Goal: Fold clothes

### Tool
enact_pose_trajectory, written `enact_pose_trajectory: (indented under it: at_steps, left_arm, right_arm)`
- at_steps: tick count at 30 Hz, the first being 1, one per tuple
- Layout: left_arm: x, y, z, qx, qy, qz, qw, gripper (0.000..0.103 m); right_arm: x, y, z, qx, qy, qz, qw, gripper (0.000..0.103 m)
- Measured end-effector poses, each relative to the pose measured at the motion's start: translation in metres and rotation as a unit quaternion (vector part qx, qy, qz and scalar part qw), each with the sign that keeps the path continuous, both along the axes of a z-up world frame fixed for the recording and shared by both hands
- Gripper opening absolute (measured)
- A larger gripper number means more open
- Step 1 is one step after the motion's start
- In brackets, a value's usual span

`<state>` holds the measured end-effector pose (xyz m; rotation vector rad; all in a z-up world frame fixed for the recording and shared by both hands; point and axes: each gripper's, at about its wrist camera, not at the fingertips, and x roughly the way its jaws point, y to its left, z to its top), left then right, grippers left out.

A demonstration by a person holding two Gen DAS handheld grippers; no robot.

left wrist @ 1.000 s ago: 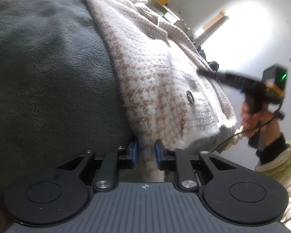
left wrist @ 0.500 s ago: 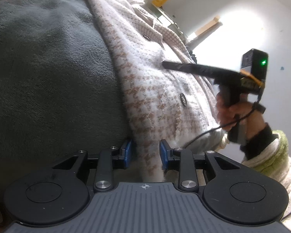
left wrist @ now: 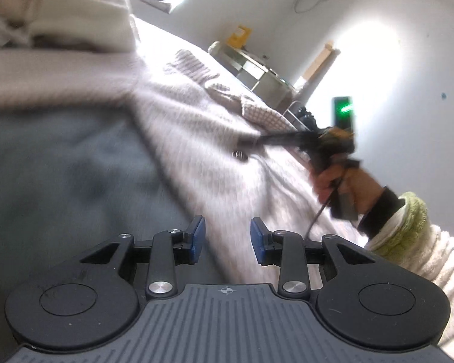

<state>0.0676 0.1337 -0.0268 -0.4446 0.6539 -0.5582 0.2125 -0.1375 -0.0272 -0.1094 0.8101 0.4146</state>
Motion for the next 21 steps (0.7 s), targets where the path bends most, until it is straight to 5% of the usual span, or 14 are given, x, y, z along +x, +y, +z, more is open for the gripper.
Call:
enact_pose_trajectory:
  at_steps: [4, 8, 13, 21]
  left_arm:
    - [0.041, -0.011, 0.0, 0.032, -0.005, -0.028, 0.9991, 0.033]
    - [0.069, -0.016, -0.01, 0.044, 0.005, -0.045, 0.998, 0.033]
    - [0.083, -0.009, -0.033, 0.013, 0.008, -0.055, 0.9984, 0.033]
    - [0.087, -0.007, -0.04, -0.003, 0.001, -0.073, 0.9973, 0.033]
  right_arm:
    - [0.028, -0.014, 0.012, 0.061, 0.032, -0.024, 0.997, 0.018]
    - [0.054, -0.017, 0.047, 0.127, 0.023, -0.038, 0.991, 0.043]
    - [0.132, 0.001, 0.041, 0.178, 0.046, -0.065, 0.981, 0.043]
    - [0.223, 0.02, 0.003, 0.182, 0.048, -0.12, 0.975, 0.042]
